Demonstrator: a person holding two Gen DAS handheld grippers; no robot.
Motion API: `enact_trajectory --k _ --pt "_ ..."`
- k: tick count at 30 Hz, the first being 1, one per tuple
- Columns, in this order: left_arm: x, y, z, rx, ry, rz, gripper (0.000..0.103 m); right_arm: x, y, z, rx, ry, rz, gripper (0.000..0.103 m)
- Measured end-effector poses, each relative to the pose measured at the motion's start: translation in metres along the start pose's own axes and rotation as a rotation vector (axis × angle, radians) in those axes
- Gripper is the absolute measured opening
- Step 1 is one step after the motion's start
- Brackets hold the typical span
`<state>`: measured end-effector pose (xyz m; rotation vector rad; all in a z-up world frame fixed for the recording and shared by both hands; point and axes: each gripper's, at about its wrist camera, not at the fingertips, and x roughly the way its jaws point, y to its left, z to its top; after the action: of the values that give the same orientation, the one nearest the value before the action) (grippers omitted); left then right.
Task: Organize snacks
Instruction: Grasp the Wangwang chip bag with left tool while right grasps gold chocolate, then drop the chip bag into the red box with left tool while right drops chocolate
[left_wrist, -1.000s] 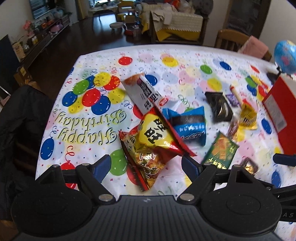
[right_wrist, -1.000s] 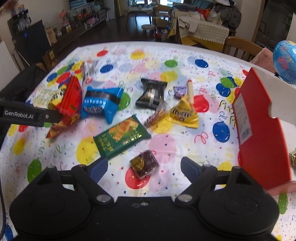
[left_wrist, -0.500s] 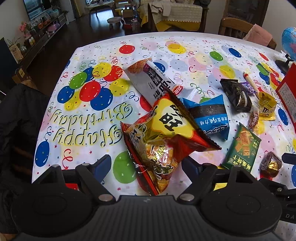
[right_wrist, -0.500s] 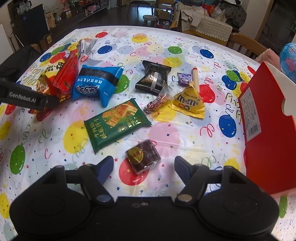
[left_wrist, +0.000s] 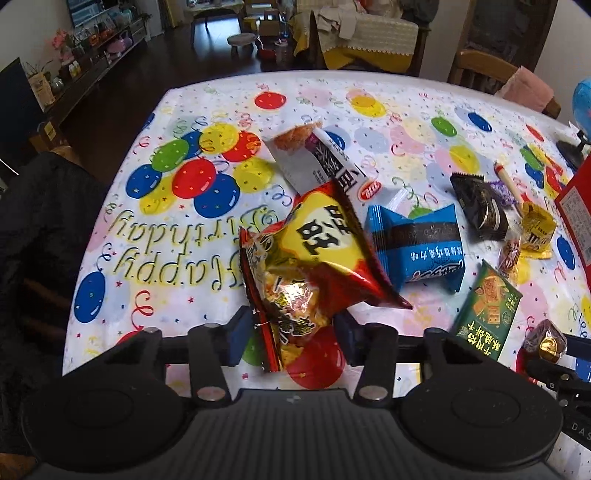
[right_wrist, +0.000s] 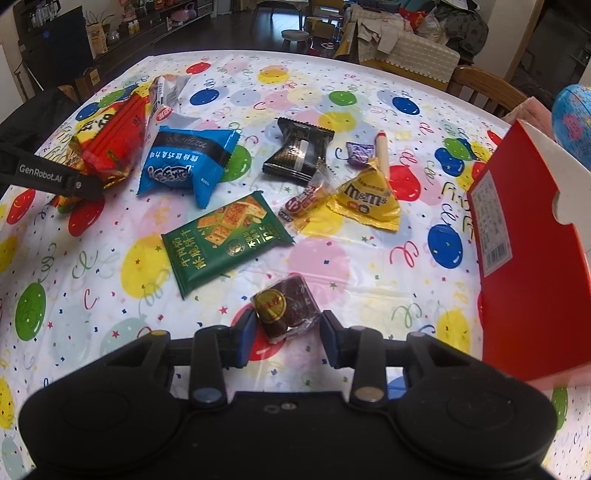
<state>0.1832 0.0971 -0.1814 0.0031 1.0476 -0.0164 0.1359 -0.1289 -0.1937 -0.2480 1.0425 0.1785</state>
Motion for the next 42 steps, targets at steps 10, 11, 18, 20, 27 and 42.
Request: enact_trajectory --k 10,11,18,20,27,42 --pt "-0.028 0.007 -0.006 -0.034 -0.05 -0.001 0.034 -0.029 -0.002 -0.007 0.038 -0.052 0.012 0.035" --pt "-0.031 0.008 -0.007 -0.036 -0.053 -0.003 0.033 -0.033 -0.002 -0.007 0.041 -0.057 0.014 0.035" --pt "-0.059 0.002 -0.018 -0.051 -0.068 -0.034 0.029 -0.065 -0.007 -0.013 0.062 -0.101 0.046 0.035" --pt "-0.069 -0.001 -0.022 -0.05 -0.077 -0.045 0.028 -0.075 -0.009 -0.016 0.066 -0.115 0.052 0.035" --pt "-0.098 -0.017 -0.033 -0.051 -0.082 -0.087 0.026 -0.104 -0.02 -0.025 0.084 -0.148 0.069 0.035" --pt "-0.128 -0.077 -0.037 -0.001 -0.081 -0.143 0.009 -0.143 -0.066 -0.037 0.11 -0.194 0.075 0.035"
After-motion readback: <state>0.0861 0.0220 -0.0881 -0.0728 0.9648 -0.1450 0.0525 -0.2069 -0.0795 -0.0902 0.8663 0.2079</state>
